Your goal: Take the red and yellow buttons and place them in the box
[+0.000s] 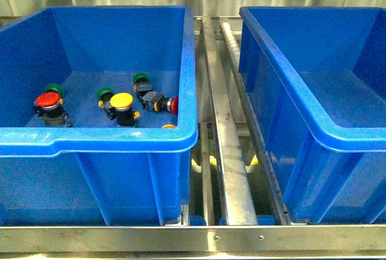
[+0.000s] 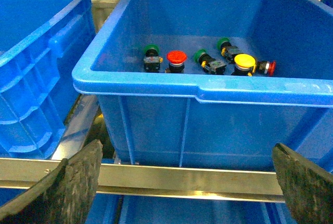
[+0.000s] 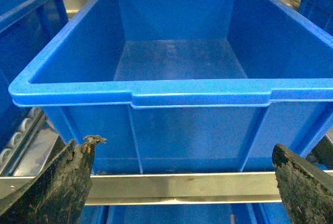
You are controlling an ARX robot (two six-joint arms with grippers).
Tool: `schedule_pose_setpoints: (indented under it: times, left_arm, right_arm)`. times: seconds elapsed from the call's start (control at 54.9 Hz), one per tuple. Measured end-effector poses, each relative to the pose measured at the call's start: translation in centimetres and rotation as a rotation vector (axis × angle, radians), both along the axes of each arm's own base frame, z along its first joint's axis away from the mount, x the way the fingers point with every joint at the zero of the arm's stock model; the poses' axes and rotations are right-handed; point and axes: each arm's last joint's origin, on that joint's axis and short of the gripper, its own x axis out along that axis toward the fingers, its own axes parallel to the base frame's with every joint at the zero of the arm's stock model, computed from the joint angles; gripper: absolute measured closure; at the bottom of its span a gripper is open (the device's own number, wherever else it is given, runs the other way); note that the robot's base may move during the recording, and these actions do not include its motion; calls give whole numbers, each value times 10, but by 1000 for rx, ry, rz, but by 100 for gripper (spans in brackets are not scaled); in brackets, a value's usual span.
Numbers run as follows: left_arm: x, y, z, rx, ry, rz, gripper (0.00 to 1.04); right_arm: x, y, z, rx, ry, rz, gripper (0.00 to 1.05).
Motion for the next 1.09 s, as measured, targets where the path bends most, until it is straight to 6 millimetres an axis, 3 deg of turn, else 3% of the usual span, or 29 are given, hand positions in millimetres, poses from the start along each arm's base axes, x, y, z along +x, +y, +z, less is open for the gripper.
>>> schedule_pose_setpoints:
  times: [0.766,0.875,0.984,1.094]
  left_arm:
    - [0,0,0,0,0,0,8]
    - [4,1,0,-135,132,145,8]
    - [19,4,28,-279,152,155,8]
    - [42,4,74,-323,68,87,8]
  right_arm:
    - [0,0,0,0,0,0,6]
    - [0,0,0,0,0,-2,6]
    - [0,0,0,0,0,0,6]
    - [0,0,0,0,0,0,6]
